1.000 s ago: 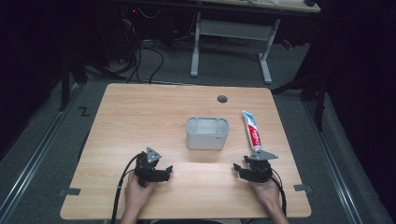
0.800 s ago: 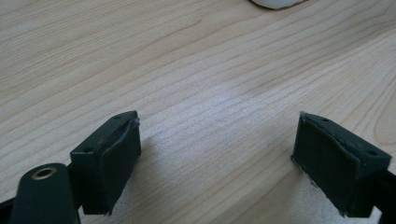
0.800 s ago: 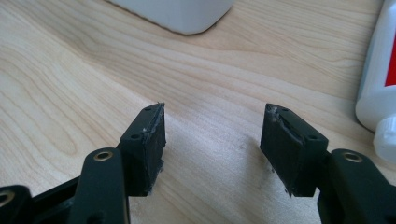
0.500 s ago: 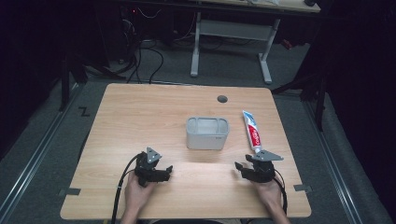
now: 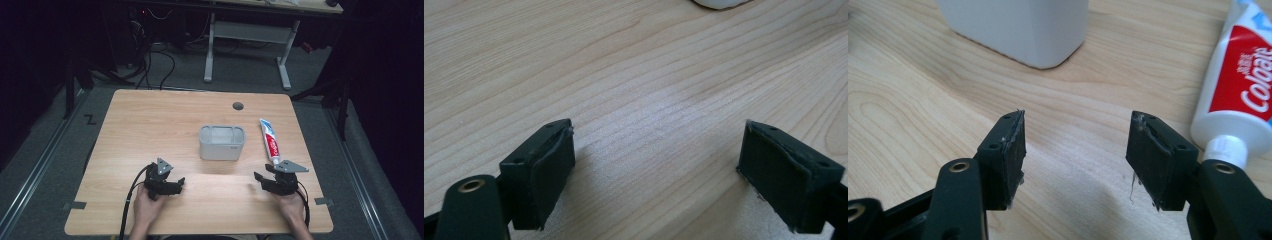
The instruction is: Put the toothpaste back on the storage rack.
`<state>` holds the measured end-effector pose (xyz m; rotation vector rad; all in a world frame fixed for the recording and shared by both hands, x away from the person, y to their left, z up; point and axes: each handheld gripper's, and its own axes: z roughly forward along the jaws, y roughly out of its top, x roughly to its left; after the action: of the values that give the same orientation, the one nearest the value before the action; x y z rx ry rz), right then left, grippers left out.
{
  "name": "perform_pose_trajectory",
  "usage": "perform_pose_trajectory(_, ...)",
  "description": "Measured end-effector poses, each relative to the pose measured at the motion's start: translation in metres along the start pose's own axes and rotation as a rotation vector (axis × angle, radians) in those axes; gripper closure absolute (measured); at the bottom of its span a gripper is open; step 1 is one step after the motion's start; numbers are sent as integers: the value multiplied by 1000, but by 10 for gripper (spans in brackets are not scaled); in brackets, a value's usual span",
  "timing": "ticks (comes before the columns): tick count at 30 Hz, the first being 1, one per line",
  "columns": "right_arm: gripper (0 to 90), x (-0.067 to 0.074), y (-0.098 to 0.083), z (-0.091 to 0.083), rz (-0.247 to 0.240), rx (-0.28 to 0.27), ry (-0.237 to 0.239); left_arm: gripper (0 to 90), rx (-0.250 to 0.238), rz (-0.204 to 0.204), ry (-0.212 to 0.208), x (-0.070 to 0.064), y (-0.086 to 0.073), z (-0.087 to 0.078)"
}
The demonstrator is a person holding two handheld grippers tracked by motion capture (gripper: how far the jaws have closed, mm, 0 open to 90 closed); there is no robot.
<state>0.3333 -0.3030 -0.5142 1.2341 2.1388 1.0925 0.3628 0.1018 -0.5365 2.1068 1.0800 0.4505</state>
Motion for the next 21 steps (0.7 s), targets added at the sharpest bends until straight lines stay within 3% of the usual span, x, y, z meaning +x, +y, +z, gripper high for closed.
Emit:
perform_pose_trajectory(15, 460, -9, 10, -9, 8, -3, -26, 153, 0, 0, 1, 0, 0, 0)
perform_pose_trajectory(21, 461, -14, 12, -12, 33, -9, -26, 153, 0, -1, 1, 0, 0, 0)
